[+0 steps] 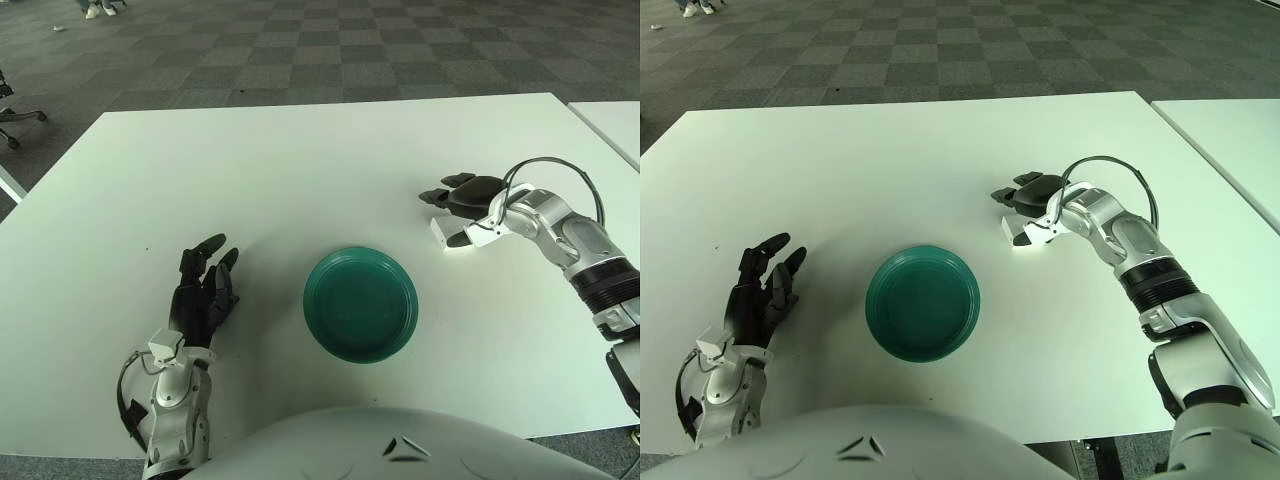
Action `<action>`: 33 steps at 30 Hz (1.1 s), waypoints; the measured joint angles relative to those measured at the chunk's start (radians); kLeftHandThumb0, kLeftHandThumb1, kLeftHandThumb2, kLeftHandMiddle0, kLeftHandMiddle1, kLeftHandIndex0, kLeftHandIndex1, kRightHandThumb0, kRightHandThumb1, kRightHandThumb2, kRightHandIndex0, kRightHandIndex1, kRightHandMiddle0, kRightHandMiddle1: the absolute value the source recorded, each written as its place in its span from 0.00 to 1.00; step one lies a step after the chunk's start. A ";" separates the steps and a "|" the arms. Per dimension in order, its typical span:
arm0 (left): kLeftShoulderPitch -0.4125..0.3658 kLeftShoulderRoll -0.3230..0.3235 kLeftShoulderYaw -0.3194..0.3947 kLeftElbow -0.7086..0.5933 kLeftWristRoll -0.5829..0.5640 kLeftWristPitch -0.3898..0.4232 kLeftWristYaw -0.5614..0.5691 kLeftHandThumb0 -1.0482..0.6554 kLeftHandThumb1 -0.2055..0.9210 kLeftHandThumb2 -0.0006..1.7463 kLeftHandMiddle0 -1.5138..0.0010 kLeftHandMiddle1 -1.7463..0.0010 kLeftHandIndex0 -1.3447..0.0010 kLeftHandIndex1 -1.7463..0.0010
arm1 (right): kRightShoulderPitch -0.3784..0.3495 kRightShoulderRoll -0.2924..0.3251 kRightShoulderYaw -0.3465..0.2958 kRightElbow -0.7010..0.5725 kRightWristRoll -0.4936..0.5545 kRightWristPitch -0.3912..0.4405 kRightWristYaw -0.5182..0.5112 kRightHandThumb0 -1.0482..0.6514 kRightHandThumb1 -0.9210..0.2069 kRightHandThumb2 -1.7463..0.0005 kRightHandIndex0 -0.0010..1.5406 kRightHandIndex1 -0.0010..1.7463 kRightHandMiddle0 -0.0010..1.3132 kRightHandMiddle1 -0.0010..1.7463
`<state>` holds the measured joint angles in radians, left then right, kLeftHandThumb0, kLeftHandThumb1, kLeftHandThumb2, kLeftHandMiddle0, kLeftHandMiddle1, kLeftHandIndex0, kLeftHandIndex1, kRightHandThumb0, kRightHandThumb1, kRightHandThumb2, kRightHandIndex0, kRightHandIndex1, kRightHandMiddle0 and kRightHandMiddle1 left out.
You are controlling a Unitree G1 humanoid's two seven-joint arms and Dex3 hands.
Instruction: Put the charger into the plate.
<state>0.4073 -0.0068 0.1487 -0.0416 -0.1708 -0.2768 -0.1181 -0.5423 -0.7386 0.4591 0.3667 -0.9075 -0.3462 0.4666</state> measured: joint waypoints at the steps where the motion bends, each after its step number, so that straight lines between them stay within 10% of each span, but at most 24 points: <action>1: 0.000 0.000 0.000 0.000 0.000 0.000 0.000 0.20 1.00 0.45 0.77 0.76 0.96 0.41 | 0.000 0.001 0.003 0.008 -0.006 0.000 -0.007 0.00 0.00 0.54 0.04 0.01 0.02 0.01; 33: 0.015 0.002 -0.005 -0.025 -0.003 0.017 0.004 0.20 1.00 0.45 0.77 0.76 0.96 0.41 | -0.013 -0.001 0.064 0.224 -0.034 -0.037 -0.264 0.00 0.00 0.55 0.14 0.02 0.00 0.18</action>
<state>0.4225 -0.0052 0.1432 -0.0668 -0.1737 -0.2595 -0.1146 -0.5550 -0.7396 0.5229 0.5903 -0.9420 -0.3829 0.2026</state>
